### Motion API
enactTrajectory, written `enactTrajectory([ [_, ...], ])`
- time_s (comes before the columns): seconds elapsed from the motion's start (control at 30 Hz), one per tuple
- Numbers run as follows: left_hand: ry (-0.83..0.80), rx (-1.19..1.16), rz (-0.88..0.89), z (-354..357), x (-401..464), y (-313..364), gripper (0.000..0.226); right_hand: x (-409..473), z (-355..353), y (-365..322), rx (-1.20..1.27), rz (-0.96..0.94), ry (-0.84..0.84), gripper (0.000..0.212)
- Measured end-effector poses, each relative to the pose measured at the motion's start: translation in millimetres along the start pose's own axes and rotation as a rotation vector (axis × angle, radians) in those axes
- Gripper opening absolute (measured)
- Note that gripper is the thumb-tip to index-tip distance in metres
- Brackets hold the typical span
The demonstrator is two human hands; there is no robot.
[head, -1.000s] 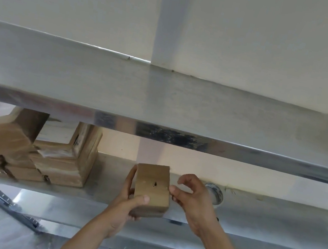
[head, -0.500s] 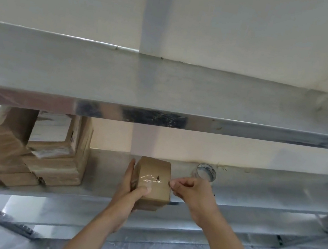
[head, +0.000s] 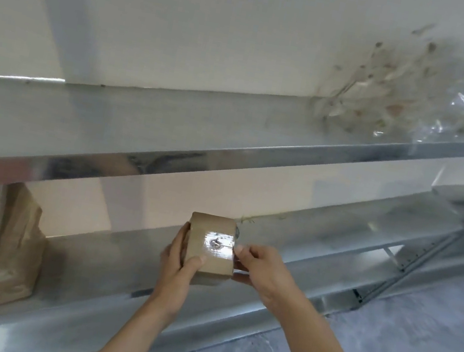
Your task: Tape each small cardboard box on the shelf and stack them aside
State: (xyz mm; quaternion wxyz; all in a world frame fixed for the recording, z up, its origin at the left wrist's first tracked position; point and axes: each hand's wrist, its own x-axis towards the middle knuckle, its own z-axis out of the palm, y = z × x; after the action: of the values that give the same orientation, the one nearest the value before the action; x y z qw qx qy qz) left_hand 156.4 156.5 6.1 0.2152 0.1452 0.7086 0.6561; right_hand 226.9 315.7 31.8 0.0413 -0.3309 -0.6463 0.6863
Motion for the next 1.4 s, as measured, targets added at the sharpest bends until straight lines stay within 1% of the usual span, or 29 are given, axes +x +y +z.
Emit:
enactTrajectory([
  [0.07, 0.002, 0.002, 0.033, 49, 3, 4, 0.077, -12, -40, -1, 0.089, -0.084, 0.103, 0.032],
  [0.17, -0.044, 0.010, 0.056, 136, 8, 4, 0.071, -30, -115, 6, 0.086, -0.199, 0.246, 0.020],
  [0.23, -0.093, -0.011, 0.056, 199, 4, 6, 0.069, -40, -170, 15, 0.073, -0.235, 0.281, 0.017],
  [0.3, -0.143, -0.023, 0.094, 260, -4, 14, 0.063, -47, -225, 24, 0.081, -0.237, 0.297, 0.018],
  [0.4, -0.214, -0.053, 0.128, 342, -13, 27, 0.053, -49, -304, 35, 0.081, -0.253, 0.314, 0.013],
  [0.47, -0.265, -0.051, 0.121, 387, -12, 32, 0.055, -45, -348, 39, 0.058, -0.256, 0.339, 0.018],
  [0.57, -0.291, -0.025, 0.098, 445, 0, 38, 0.056, -35, -406, 35, 0.051, -0.246, 0.402, 0.040],
  [0.63, -0.288, -0.035, 0.087, 479, 15, 40, 0.057, -22, -441, 30, 0.053, -0.265, 0.438, 0.046],
  [0.8, -0.252, -0.127, 0.004, 557, 52, 43, 0.054, 17, -514, 15, -0.007, -0.250, 0.477, 0.030],
  [0.87, -0.241, -0.132, -0.024, 589, 73, 44, 0.055, 34, -541, 5, -0.030, -0.229, 0.525, 0.027],
  [0.93, -0.274, -0.128, -0.041, 617, 94, 47, 0.053, 46, -566, -5, -0.036, -0.197, 0.572, 0.024],
  [1.03, -0.313, -0.101, -0.085, 649, 124, 49, 0.044, 61, -600, -20, -0.057, -0.150, 0.615, 0.022],
  [1.1, -0.342, -0.129, -0.110, 670, 143, 53, 0.044, 73, -621, -26, -0.076, -0.129, 0.618, 0.024],
  [1.17, -0.368, -0.156, -0.168, 689, 161, 53, 0.048, 89, -640, -30, -0.087, -0.109, 0.607, 0.027],
  [1.27, -0.420, -0.224, -0.267, 714, 187, 50, 0.041, 115, -669, -34, -0.105, -0.086, 0.585, 0.031],
  [1.4, -0.512, -0.314, -0.413, 743, 217, 52, 0.040, 155, -710, -38, -0.161, -0.035, 0.526, 0.026],
])
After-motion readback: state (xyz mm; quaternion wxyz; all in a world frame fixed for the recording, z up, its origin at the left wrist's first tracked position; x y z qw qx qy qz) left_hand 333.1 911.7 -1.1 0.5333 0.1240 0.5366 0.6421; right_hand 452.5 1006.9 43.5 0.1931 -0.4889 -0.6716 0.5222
